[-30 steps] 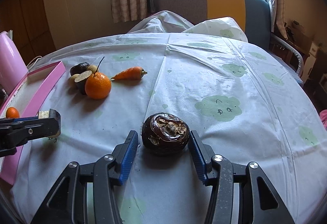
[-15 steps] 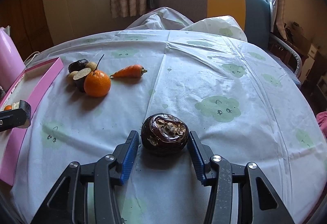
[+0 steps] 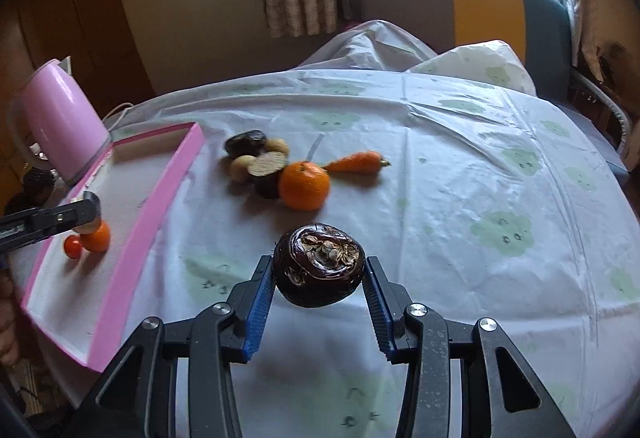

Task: Organize fruits
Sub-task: 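Carry both into the tray and open the left and right grippers, then move the right gripper to the stemmed mandarin orange and grasp it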

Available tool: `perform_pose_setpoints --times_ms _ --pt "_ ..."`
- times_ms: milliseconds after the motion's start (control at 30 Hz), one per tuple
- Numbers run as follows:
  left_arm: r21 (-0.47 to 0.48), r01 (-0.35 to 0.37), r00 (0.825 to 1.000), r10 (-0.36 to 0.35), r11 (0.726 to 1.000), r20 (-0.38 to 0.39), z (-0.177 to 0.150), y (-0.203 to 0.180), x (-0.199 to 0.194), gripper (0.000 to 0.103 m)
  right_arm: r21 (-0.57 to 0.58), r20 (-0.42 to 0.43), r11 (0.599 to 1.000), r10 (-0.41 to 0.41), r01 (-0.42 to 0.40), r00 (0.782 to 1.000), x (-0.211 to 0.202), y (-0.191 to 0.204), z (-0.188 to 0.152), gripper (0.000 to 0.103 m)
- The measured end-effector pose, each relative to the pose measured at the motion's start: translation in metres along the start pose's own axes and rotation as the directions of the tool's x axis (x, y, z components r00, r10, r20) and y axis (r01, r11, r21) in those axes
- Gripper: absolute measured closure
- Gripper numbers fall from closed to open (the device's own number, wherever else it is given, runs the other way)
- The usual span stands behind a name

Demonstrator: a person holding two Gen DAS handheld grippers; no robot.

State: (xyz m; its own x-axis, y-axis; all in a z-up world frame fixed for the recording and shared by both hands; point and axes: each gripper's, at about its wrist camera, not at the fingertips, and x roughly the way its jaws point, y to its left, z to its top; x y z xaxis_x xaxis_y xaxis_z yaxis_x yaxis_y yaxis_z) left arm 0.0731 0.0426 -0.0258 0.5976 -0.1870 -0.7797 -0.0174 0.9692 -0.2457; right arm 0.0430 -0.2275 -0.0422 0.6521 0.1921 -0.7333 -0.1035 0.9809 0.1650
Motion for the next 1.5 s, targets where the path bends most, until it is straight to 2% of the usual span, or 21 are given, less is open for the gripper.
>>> perform_pose_setpoints --times_ms 100,267,433,567,767,1033,1500 --pt "-0.039 -0.029 0.999 0.03 0.999 0.018 0.01 0.023 -0.003 0.064 -0.039 0.002 0.995 0.089 -0.088 0.996 -0.003 0.029 0.007 0.058" --pt "-0.099 -0.064 0.997 0.067 0.993 0.024 0.018 0.051 -0.008 0.064 -0.121 -0.03 0.965 0.231 -0.233 0.973 -0.002 0.086 0.014 0.058" --pt "-0.105 -0.083 0.996 0.084 0.991 0.008 0.013 0.055 -0.009 0.058 -0.161 -0.095 0.933 0.308 -0.321 0.946 0.016 0.128 0.014 0.057" --pt "-0.113 -0.088 0.996 0.09 0.99 0.014 0.004 0.055 -0.016 0.058 -0.175 -0.115 0.929 0.311 -0.327 0.944 0.023 0.141 0.01 0.056" --pt "-0.067 -0.089 0.995 0.092 0.994 0.034 -0.006 0.043 -0.023 0.058 -0.162 -0.119 0.935 0.3 -0.316 0.947 0.023 0.139 0.005 0.054" --pt "0.008 -0.08 0.996 0.079 0.997 0.044 -0.015 0.02 -0.025 0.058 -0.113 -0.085 0.958 0.255 -0.263 0.963 0.016 0.121 0.001 0.049" --pt "0.079 -0.048 0.998 0.045 0.996 0.031 -0.026 -0.002 -0.025 0.058 -0.024 -0.036 0.986 0.164 -0.165 0.986 0.008 0.079 -0.002 0.046"
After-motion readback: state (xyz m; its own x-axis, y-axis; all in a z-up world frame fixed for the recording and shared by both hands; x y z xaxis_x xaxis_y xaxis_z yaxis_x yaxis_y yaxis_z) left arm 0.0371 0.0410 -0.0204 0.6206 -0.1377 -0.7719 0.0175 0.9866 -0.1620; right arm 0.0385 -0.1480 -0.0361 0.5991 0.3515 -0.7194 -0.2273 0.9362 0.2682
